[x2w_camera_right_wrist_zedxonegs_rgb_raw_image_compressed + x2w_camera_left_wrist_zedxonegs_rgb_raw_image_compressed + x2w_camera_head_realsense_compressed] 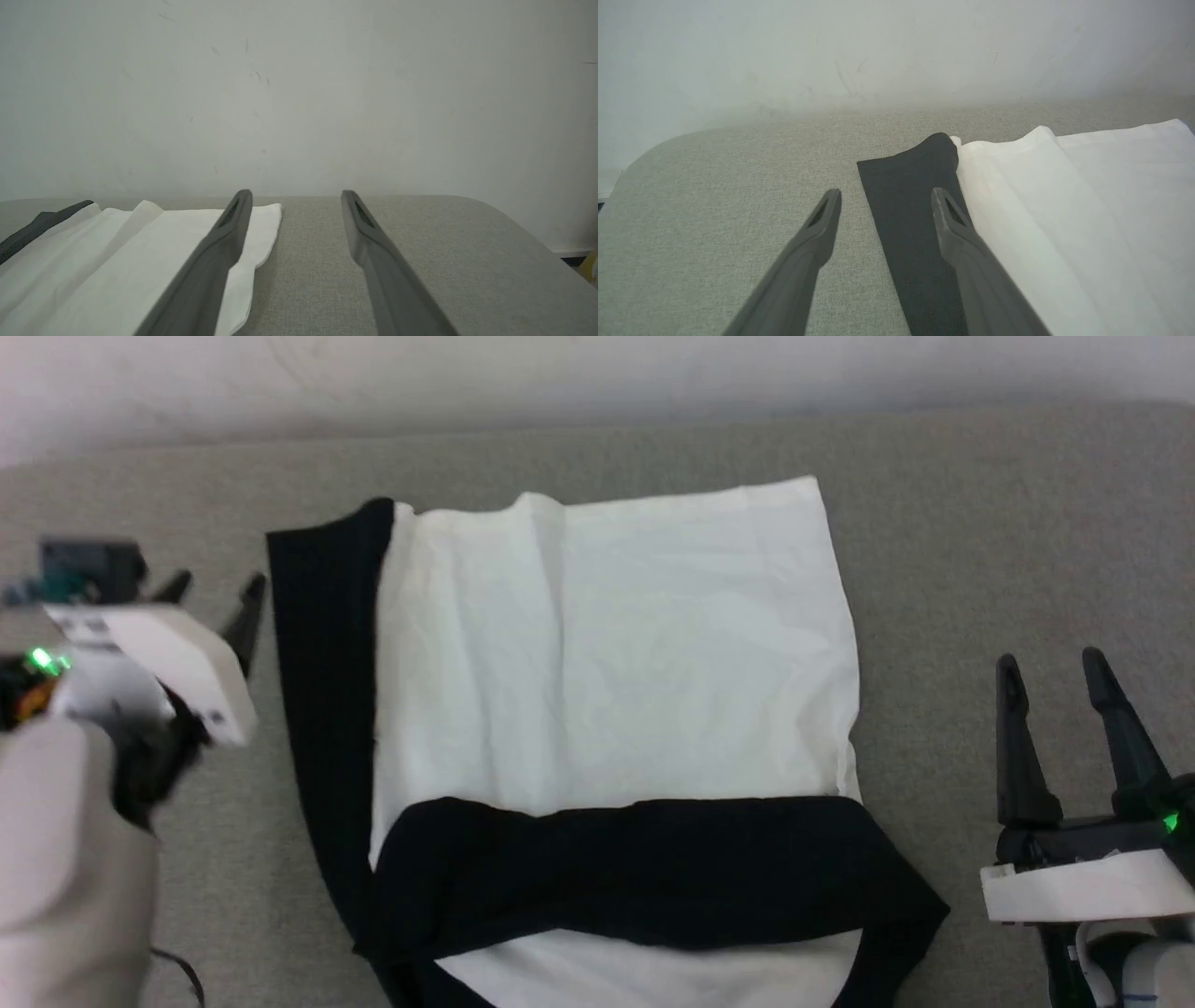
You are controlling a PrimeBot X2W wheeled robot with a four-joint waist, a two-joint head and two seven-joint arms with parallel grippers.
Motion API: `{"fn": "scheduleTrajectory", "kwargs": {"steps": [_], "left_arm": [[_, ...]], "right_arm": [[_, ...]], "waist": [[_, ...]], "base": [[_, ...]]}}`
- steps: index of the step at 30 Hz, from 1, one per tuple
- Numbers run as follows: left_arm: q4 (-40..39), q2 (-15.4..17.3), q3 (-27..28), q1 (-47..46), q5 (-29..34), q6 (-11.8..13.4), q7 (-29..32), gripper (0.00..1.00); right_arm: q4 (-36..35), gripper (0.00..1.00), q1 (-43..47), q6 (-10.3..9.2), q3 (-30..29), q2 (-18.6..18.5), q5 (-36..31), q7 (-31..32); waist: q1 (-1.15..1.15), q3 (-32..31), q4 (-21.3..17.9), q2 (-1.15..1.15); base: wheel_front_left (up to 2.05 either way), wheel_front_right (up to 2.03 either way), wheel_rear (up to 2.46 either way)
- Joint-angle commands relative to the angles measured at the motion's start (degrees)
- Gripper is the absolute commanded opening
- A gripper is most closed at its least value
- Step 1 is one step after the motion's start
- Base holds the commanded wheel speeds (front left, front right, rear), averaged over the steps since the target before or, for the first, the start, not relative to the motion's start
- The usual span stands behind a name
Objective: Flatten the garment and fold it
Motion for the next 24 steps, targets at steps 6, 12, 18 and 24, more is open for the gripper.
{"fn": "scheduleTrajectory", "kwargs": {"steps": [6,12,18,24], "left_arm": [[5.87,5.79,-1.44,-12.36,-7.62,-0.43,15.25,1.0],[10.38,9.66,-0.92,-17.53,-10.05,-0.44,22.27,1.0],[14.03,12.22,-0.24,-20.08,-11.64,-0.41,26.8,1.0],[16.31,13.19,-0.26,-21.1,-12.12,0.02,28.85,1.0]], "right_arm": [[-0.53,1.0,-2.32,-0.05,0.33,0.22,2.17,-0.51],[0.28,1.0,-3.16,-0.05,1.11,0.22,3.38,-1.39],[1.61,1.0,-3.56,-0.05,1.33,0.23,4.04,-2.21],[2.95,1.0,-4.1,-0.05,1.54,0.23,4.32,-2.75]], "waist": [[-0.02,11.25,-7.39,0.0],[-0.02,13.88,-9.17,0.0],[-0.02,15.77,-10.55,0.0],[-0.02,17.0,-11.09,0.0]], "base": [[0.0,0.0,0.0],[0.0,0.0,0.0],[0.0,0.0,0.0],[0.0,0.0,0.0]]}}
